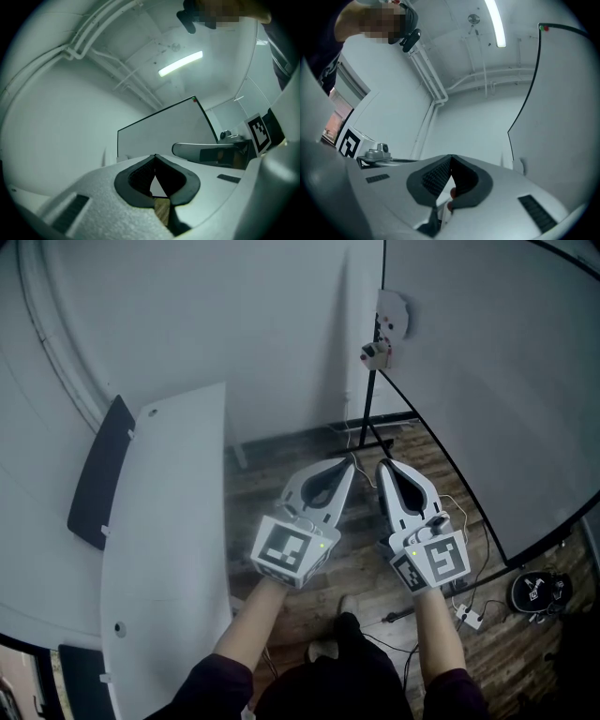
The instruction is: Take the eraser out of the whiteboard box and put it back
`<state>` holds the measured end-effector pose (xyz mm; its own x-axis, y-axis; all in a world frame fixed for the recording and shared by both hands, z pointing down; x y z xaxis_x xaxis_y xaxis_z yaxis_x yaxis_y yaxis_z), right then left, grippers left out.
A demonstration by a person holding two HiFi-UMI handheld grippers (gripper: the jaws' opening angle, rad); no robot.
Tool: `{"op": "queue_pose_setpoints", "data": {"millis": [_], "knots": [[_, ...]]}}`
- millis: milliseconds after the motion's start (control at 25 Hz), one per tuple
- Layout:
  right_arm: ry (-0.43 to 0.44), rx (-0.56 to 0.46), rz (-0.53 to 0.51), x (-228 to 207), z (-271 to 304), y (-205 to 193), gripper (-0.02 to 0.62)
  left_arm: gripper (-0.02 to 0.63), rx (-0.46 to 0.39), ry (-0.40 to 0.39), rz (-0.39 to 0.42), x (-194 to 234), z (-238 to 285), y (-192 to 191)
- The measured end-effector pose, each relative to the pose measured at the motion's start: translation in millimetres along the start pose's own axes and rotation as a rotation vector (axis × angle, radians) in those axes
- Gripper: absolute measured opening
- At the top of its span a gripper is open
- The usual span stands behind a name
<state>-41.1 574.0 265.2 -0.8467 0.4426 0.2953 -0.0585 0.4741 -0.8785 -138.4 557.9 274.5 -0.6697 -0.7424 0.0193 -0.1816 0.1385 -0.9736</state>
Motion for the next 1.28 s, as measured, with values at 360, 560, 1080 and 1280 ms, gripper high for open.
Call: {"op": "queue_pose_setpoints", "data": {"millis": [360,560,1080,1280], "knots": [[-0.005,0.004,0.020,-44,55,-53,0.002,0.005,0.006,0.015,0.012,56,58,-22],[-0.001,0.012,0.020,-80,93,-85,0.002,0.005,0.010,0.027,0.003,92,104,-35],[0.003,0.011,0.050,-178,163,-150,0.002,0.005,0.012,0.045,0.006,153,219,-58],[0.001,0.011,0.070,-200,179,-171,0.002,0.005,0.046,0.055,0.012,168,245,-74]]}}
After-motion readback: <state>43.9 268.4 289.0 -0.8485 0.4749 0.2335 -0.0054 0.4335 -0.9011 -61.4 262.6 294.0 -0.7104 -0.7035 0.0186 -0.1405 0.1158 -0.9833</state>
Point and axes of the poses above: the fingertips, and each gripper's own axes: z forward along the fingers, x to its left, y out of its top, the point moved 4 cm from there along -z, backward along the fingers, and after that the axes turned 13 degrees about -z, right-handed, at the moved point
